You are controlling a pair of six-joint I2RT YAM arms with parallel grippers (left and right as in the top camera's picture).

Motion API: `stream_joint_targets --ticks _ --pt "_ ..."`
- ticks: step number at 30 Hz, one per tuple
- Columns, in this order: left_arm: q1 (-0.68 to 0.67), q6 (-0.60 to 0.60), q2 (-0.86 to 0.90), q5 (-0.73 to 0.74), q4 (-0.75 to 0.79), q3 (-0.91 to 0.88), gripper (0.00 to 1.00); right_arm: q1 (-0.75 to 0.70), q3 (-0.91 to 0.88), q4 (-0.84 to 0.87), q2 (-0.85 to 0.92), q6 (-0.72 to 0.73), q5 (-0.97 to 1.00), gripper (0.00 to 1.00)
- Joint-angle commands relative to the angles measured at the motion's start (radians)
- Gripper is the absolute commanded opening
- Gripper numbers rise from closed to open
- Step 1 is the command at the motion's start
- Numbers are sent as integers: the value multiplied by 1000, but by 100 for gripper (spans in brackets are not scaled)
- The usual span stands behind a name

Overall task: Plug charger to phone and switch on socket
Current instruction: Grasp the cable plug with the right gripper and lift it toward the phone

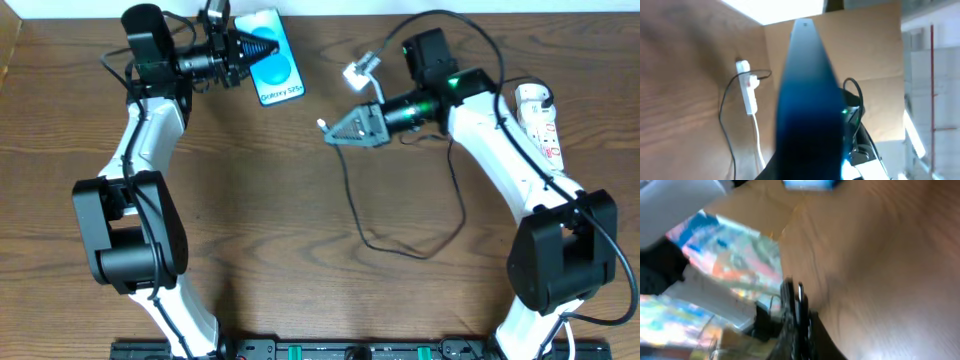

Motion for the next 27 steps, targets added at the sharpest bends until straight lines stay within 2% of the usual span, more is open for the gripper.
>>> stream_joint_targets --ticks 1,4,7,12,17,27 --pt "1 -330 -32 -41 260 21 7 33 5 173 2 274 -43 1" --pt "2 -507 -32 -55 492 21 7 55 5 360 2 430 -43 1" --pt "3 -561 -32 -55 539 21 7 67 5 444 2 501 -44 1" --pt "3 -562 -32 -54 552 21 8 86 5 472 2 517 -40 1" --pt "3 -563 -32 -39 639 21 7 87 5 472 2 518 -6 1" --pt "3 -505 -32 -3 640 21 7 86 5 520 2 523 -39 1"
